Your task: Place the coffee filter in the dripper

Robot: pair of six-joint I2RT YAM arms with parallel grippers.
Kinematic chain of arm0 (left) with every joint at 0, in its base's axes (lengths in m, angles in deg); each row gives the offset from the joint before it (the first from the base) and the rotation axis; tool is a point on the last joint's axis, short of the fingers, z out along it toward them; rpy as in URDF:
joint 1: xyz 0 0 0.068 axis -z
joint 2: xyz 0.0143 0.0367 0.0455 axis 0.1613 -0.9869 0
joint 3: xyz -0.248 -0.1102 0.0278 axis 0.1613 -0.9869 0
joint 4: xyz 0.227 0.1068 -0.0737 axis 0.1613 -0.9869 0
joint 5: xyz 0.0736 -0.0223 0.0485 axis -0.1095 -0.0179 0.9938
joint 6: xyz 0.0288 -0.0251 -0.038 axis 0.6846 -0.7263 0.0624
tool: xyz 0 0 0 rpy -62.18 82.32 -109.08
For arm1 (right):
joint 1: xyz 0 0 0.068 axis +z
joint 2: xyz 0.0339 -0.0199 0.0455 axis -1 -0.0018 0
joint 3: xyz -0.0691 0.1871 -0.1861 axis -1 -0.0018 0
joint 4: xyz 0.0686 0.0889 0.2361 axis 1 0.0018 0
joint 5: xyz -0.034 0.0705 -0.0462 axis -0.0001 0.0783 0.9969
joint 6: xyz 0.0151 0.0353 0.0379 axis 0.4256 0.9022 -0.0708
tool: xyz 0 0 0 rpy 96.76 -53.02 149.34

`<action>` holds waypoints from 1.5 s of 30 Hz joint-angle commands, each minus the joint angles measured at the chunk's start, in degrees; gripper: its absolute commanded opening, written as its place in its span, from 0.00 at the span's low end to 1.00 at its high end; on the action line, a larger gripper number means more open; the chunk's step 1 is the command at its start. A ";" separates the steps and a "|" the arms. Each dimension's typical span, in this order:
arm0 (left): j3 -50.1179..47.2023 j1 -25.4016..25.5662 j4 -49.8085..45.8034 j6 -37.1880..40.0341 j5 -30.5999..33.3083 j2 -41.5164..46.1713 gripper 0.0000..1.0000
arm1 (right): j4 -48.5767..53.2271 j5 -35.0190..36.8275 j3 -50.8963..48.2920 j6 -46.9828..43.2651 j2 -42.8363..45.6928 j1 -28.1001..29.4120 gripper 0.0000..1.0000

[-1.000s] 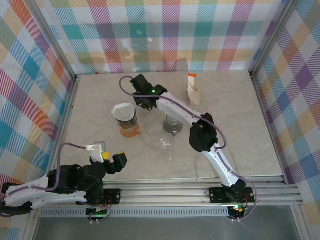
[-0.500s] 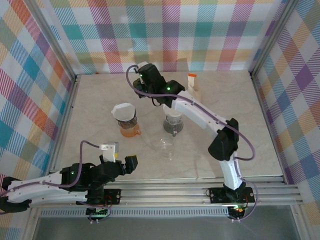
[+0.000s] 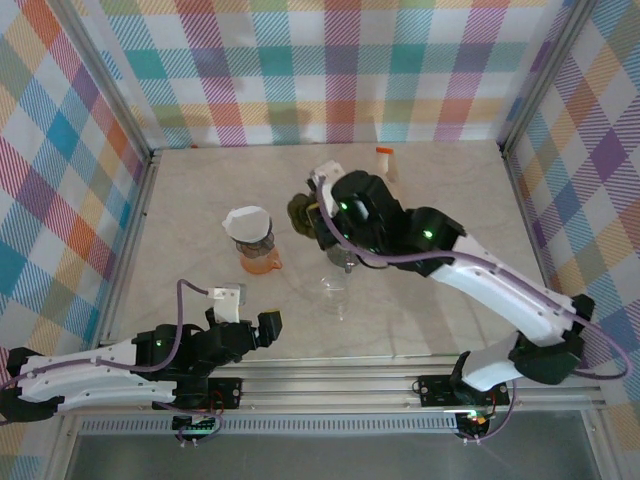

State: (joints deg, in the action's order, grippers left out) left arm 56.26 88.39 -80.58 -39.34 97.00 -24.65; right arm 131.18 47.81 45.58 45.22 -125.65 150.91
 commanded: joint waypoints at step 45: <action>-0.11 0.41 -3.47 -2.28 2.16 5.78 1.00 | 18.87 11.35 -5.63 2.63 -18.28 11.71 0.00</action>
State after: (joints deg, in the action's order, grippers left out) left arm 57.07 88.39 -83.51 -41.02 98.44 -18.94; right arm 150.57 57.69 40.53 46.46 -144.06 161.95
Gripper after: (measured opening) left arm 0.999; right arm 0.061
